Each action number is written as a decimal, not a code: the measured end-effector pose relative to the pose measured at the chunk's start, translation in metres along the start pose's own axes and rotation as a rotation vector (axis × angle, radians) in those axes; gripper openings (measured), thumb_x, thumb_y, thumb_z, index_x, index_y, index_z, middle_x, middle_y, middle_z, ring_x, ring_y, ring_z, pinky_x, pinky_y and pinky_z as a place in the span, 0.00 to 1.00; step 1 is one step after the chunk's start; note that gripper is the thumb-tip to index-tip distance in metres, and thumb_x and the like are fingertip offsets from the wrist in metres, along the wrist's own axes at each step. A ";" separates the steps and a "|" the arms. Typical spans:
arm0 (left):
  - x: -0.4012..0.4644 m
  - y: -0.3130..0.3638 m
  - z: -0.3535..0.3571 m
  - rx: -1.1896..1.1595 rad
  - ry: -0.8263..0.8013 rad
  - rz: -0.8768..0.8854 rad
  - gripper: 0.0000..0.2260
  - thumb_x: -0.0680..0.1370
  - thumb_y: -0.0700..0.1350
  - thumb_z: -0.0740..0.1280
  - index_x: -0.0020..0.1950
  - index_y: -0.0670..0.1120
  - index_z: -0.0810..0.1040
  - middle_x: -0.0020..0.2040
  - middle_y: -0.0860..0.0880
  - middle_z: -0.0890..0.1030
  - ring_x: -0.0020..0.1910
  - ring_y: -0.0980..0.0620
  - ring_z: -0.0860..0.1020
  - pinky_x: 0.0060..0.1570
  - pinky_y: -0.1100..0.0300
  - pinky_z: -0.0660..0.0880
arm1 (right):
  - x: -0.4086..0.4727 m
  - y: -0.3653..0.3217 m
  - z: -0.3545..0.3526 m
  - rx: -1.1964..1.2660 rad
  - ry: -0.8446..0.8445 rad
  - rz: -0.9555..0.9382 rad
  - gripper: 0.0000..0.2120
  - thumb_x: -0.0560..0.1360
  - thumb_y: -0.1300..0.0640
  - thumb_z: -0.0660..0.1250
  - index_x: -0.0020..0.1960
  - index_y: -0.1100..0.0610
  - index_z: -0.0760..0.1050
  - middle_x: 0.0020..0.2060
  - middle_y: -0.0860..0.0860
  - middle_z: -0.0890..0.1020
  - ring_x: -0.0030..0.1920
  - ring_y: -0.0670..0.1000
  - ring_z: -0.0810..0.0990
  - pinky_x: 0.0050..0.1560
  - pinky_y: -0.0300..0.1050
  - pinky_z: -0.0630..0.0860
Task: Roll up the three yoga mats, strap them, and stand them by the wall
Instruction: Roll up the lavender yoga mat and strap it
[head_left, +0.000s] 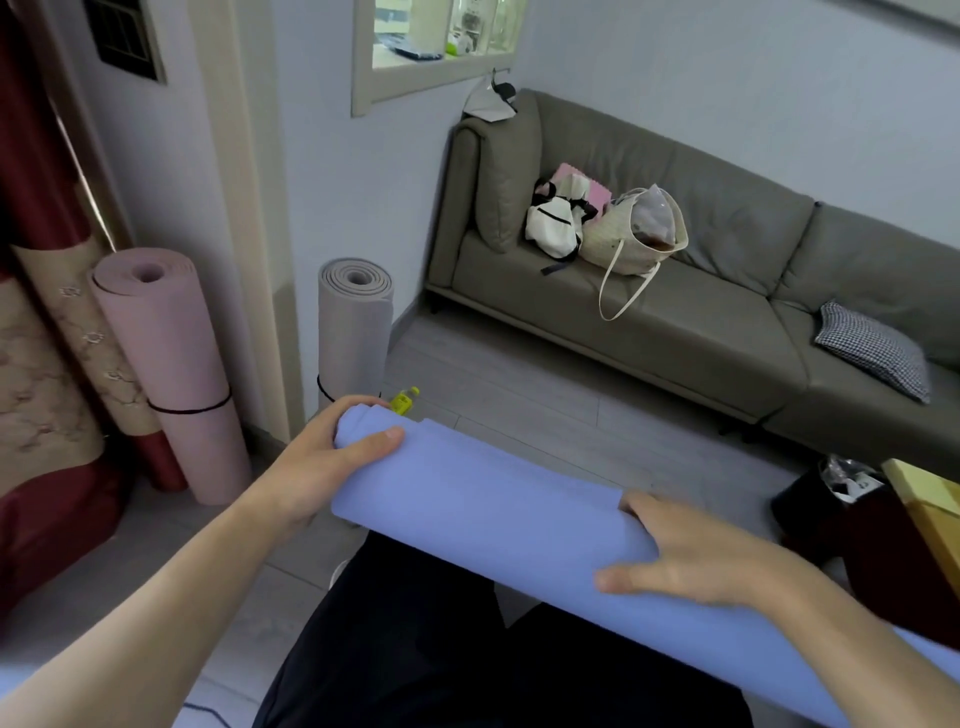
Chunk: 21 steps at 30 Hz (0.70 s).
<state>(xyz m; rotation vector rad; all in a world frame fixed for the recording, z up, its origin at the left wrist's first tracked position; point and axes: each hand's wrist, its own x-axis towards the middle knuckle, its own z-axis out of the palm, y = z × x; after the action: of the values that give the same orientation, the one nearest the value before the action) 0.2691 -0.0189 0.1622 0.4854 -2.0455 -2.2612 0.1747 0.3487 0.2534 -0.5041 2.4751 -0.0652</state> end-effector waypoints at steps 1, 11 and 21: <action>-0.001 0.000 0.000 0.002 -0.009 0.031 0.24 0.70 0.57 0.79 0.65 0.56 0.80 0.60 0.56 0.84 0.58 0.53 0.84 0.56 0.51 0.83 | 0.001 0.005 -0.004 0.092 -0.070 0.007 0.47 0.54 0.14 0.67 0.62 0.43 0.73 0.57 0.39 0.80 0.56 0.42 0.80 0.60 0.44 0.77; -0.005 0.002 0.001 -0.116 -0.162 0.053 0.25 0.73 0.49 0.76 0.69 0.58 0.77 0.66 0.52 0.81 0.63 0.46 0.82 0.66 0.42 0.78 | -0.010 0.012 -0.017 0.139 0.003 -0.072 0.41 0.58 0.14 0.68 0.59 0.41 0.80 0.53 0.34 0.84 0.55 0.36 0.81 0.64 0.47 0.76; -0.007 -0.007 0.015 -0.151 -0.197 -0.083 0.30 0.74 0.55 0.79 0.73 0.57 0.72 0.65 0.54 0.83 0.64 0.52 0.83 0.68 0.47 0.76 | -0.026 -0.002 -0.030 -0.187 0.063 -0.033 0.36 0.61 0.12 0.57 0.54 0.40 0.71 0.48 0.36 0.79 0.50 0.38 0.76 0.54 0.43 0.73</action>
<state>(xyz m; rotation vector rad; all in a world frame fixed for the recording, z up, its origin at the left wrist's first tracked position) 0.2730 -0.0021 0.1573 0.3558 -1.9485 -2.5836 0.1775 0.3543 0.2932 -0.6309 2.5482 0.1401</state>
